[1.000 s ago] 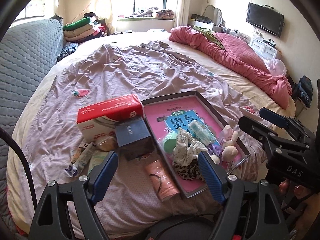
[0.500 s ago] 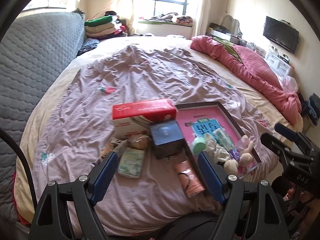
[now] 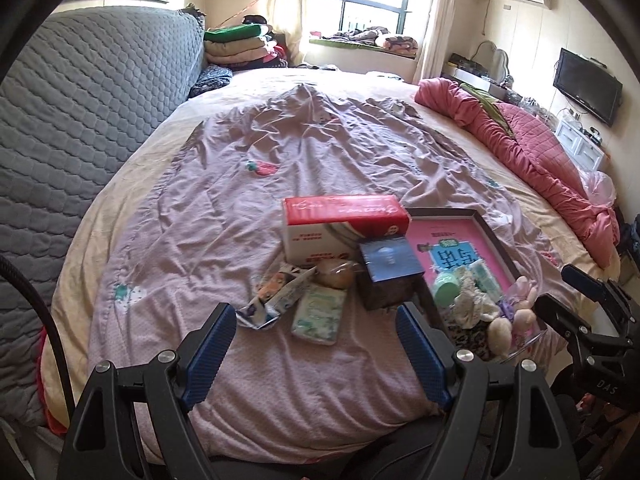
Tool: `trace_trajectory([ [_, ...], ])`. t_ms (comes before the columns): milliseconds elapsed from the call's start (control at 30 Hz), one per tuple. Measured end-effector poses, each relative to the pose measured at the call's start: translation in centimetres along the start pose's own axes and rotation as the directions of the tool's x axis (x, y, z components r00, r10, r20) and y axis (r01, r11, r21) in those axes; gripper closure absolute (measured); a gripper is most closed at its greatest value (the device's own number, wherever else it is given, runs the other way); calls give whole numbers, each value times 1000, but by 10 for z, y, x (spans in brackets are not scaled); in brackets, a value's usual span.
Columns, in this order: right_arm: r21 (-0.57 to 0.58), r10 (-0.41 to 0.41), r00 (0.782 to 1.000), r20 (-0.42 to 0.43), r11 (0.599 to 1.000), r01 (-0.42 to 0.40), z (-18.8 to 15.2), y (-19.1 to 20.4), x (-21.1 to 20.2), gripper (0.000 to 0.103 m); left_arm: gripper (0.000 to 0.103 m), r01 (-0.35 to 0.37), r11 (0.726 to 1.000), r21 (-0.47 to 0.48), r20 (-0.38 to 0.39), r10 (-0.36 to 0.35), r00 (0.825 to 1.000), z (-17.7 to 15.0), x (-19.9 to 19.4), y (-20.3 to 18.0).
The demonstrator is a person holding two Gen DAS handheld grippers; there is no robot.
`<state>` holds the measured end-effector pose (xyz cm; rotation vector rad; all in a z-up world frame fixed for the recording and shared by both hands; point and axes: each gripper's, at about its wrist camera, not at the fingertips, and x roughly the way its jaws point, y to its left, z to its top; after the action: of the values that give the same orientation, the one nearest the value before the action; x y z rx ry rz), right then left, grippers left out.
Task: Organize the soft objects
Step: 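Withdraw both open grippers from the tray back toward the remaining items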
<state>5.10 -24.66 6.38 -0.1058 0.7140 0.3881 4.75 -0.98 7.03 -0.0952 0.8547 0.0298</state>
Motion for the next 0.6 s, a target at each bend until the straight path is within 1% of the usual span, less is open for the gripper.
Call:
trace_trajectory([
  [200,-30,19,1000,-24,999,-20,-6,16,11,21,22,-6,1000,-11,-30,5,1000,-12,10,11],
  [467,-54,29,997,-65,998,-33,-14,28,26,21,22,-9,999,-40,-63,6,998,-25,25,25],
  [600,-70,31,994,-102,997,-39,-22,34,40,21,22,-4,999,-53,-77,0,997,-30,34,30],
])
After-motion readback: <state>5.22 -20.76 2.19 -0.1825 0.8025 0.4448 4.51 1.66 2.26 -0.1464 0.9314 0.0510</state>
